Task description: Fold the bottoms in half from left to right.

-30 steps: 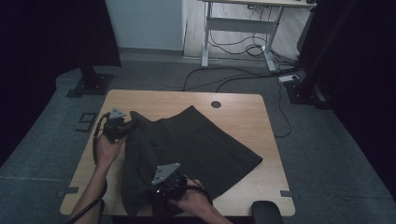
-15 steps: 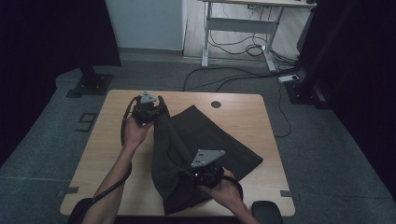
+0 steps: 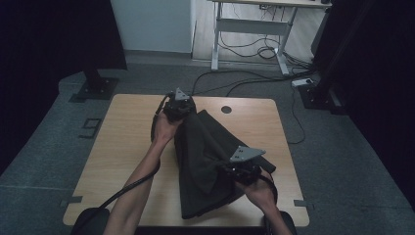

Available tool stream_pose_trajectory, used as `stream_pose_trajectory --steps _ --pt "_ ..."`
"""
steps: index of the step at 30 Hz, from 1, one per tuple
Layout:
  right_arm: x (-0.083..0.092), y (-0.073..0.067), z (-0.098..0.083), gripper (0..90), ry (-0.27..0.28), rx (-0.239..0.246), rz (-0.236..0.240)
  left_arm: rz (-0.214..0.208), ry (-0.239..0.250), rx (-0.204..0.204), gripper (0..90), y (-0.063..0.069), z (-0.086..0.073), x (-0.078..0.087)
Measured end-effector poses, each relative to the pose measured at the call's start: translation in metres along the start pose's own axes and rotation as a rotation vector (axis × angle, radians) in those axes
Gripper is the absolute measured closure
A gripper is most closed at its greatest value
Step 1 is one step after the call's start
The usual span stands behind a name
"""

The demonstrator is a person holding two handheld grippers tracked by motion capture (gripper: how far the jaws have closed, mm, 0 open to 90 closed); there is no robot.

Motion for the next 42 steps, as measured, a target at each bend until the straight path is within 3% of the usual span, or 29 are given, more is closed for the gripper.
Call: stream_pose_trajectory --steps 6,15,17,19,23,26,31,32,35,38,42 --pt "-0.014 0.04 -0.025 82.0 -0.026 -0.086 -0.035 0.002 -0.037 -0.006 85.5 0.009 -0.002 -0.038" --pt "-0.031 0.082 -0.051 80.2 -0.054 -0.164 -0.089 -0.014 -0.096 0.028 83.0 0.016 -0.014 -0.083" --pt "-0.033 0.087 -0.056 78.1 -0.064 -0.177 -0.096 -0.003 -0.106 0.043 76.6 0.017 -0.017 -0.089" --pt "-0.034 0.091 -0.061 70.2 -0.079 -0.187 -0.104 0.008 -0.104 0.061 66.8 0.017 -0.019 -0.09" --pt "-0.031 0.097 -0.07 50.7 -0.104 -0.202 -0.111 0.027 -0.09 0.014 49.7 0.019 -0.017 -0.08" --pt "-0.022 0.098 -0.076 37.7 -0.13 -0.199 -0.144 0.026 -0.059 0.007 38.8 0.018 -0.014 -0.065" --pt "0.004 0.098 -0.083 30.5 -0.135 -0.222 -0.16 -0.022 -0.039 0.03 23.8 0.026 -0.016 -0.036" --pt "0.011 0.098 -0.083 29.7 -0.123 -0.229 -0.157 -0.026 -0.045 0.024 19.1 0.03 -0.018 -0.031" --pt "0.02 0.093 -0.079 28.6 -0.1 -0.252 -0.136 -0.036 -0.046 0.009 16.2 0.043 -0.024 -0.018" --pt "0.02 0.083 -0.071 28.2 -0.084 -0.243 -0.112 -0.043 -0.04 0.001 14.1 0.059 -0.034 -0.003" --pt "0.008 0.066 -0.058 27.6 -0.08 -0.209 -0.071 -0.059 -0.038 -0.007 13.5 0.078 -0.05 0.017"
Point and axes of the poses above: each handheld gripper's, and its own axes: x roughly backward along the jaws, z roughly out of its top, y roughly to its right, the point moved 2 cm from there along -x, roughly forward along the jaws, and after that the axes turned 13 degrees about -x, right-handed, at the moved point
